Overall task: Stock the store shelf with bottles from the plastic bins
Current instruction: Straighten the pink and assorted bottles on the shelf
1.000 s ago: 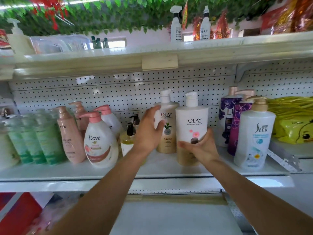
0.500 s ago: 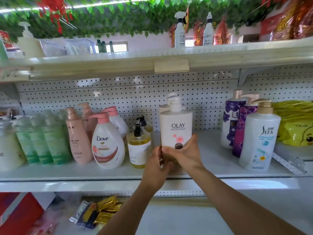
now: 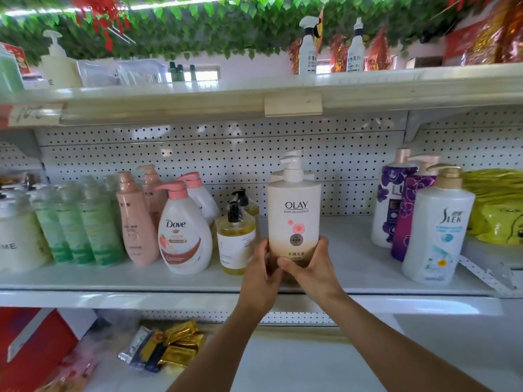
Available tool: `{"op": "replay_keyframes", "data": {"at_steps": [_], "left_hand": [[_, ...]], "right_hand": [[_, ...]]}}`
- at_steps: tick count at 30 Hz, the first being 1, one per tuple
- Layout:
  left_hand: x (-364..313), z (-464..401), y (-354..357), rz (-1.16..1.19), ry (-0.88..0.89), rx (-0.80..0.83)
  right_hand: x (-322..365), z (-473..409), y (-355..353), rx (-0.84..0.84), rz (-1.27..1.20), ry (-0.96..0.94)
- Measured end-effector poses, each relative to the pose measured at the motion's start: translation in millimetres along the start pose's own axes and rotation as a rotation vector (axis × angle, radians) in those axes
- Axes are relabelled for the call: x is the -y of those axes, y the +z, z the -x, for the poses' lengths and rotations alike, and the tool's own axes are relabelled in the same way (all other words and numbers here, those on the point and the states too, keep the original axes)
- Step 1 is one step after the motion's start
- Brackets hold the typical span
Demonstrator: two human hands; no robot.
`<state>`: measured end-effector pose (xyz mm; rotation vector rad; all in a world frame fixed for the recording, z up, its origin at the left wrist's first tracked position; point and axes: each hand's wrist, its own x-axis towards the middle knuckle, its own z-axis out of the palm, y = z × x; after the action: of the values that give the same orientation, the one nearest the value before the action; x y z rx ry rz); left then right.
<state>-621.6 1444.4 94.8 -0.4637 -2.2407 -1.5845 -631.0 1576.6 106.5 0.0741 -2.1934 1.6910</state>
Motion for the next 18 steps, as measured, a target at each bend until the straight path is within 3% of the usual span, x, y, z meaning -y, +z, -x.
{"op": "replay_keyframes", "data": {"at_steps": [14,18], "left_hand": [[-11,2,7,-0.050,-0.097,-0.012],[-18,15,14,-0.162,-0.069,-0.173]], "right_hand": [[-4,-3,-8,0.083,0.051,0.007],[-10,8,-35,0.105,0.136,-0.047]]}}
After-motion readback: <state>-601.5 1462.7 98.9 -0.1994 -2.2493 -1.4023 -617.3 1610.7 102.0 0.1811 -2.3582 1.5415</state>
